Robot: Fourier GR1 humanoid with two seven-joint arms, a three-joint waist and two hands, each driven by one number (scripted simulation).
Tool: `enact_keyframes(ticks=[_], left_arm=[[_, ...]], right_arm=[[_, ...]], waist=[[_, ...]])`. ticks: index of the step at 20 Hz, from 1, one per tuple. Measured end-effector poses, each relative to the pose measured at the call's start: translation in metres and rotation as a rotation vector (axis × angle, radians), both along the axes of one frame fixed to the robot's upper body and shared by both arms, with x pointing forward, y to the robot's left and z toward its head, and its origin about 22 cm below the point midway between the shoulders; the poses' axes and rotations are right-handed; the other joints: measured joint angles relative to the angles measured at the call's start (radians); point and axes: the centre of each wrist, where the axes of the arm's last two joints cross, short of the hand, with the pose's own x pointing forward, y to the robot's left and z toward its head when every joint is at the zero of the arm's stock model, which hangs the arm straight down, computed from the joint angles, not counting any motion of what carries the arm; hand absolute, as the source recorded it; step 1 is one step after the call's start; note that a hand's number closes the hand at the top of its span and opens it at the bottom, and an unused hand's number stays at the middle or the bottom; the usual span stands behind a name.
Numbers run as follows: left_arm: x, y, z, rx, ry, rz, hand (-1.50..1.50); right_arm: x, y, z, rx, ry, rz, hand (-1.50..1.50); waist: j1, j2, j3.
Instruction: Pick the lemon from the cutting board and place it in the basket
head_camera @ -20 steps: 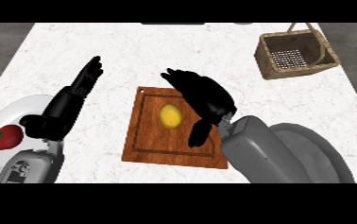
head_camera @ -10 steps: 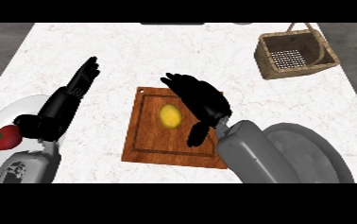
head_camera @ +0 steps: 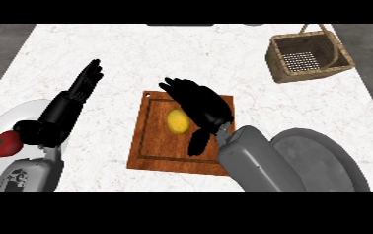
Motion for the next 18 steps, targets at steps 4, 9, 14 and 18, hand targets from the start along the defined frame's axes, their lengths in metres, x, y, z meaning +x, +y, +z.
enact_keyframes(ticks=[4,9,14,18], left_arm=[[0.002,0.000,-0.005,0.000,0.006,-0.004,0.00],[0.003,-0.007,-0.001,0.000,0.012,-0.007,0.00],[0.007,-0.003,-0.002,-0.002,0.006,-0.009,0.00],[-0.002,-0.002,0.003,-0.009,0.007,-0.012,0.00]], right_arm=[[-0.001,0.005,-0.008,-0.041,-0.004,-0.014,-1.50],[-0.003,0.010,-0.023,-0.079,-0.009,-0.013,-1.50],[0.005,0.012,-0.035,-0.098,-0.010,-0.023,-1.50],[0.006,0.018,-0.040,-0.122,-0.005,-0.034,-1.50]], waist=[[0.001,0.000,0.000],[0.002,0.000,0.000],[0.004,0.001,0.000],[0.006,0.001,0.000]])
